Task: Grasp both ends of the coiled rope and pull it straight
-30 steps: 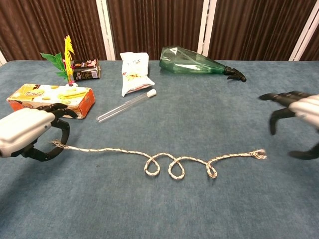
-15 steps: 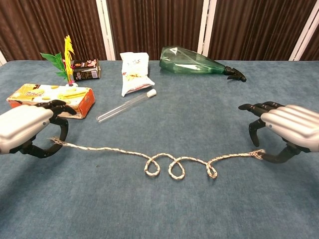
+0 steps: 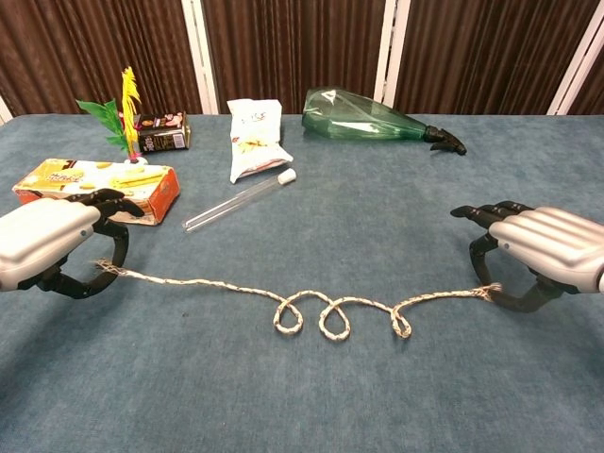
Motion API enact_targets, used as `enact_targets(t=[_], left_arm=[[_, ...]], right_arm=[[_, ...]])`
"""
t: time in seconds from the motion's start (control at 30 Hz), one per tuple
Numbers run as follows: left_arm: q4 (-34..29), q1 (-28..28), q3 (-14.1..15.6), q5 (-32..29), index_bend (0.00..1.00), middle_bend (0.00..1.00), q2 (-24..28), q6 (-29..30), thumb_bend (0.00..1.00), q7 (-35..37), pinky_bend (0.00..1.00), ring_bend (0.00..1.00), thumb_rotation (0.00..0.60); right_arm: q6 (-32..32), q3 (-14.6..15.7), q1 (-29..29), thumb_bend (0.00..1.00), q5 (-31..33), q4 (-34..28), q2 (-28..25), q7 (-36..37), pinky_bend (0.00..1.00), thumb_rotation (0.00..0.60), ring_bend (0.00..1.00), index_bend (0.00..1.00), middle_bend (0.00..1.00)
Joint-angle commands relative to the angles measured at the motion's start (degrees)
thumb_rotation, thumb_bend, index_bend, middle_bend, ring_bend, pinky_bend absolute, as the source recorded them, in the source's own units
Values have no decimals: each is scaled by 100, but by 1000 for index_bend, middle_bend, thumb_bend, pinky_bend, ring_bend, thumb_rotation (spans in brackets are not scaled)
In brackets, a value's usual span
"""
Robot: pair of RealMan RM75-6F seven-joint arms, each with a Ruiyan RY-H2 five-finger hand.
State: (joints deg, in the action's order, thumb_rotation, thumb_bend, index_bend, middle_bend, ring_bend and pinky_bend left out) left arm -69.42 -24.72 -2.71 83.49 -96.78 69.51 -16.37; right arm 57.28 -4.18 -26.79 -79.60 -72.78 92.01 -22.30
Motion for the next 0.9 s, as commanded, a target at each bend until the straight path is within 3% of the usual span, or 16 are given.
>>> enact_targets(t=[0.03, 0.3, 0.57, 0.9], left_arm=[[-5, -1, -2, -4, 595, 136, 4, -2, 449, -1, 149, 24, 600], [-19, -3, -9, -26, 595, 136, 22, -11, 450, -3, 149, 24, 600], [-53, 1, -29, -44, 595, 136, 72, 8, 450, 3, 149, 24, 600], [-122, 15, -77, -41, 595, 133, 218, 100, 450, 5, 150, 24, 600]], right_arm=[[-23, 11, -16, 398, 37, -1, -6, -19, 0, 600, 0, 648, 0], [-205, 41, -103, 454, 231, -103, -55, -159, 0, 600, 0, 652, 1], [-96, 39, -110, 527, 251, -208, -128, -66, 0, 600, 0, 775, 54], [68, -31, -70, 593, 331, -422, -451, 120, 0, 600, 0, 810, 83]])
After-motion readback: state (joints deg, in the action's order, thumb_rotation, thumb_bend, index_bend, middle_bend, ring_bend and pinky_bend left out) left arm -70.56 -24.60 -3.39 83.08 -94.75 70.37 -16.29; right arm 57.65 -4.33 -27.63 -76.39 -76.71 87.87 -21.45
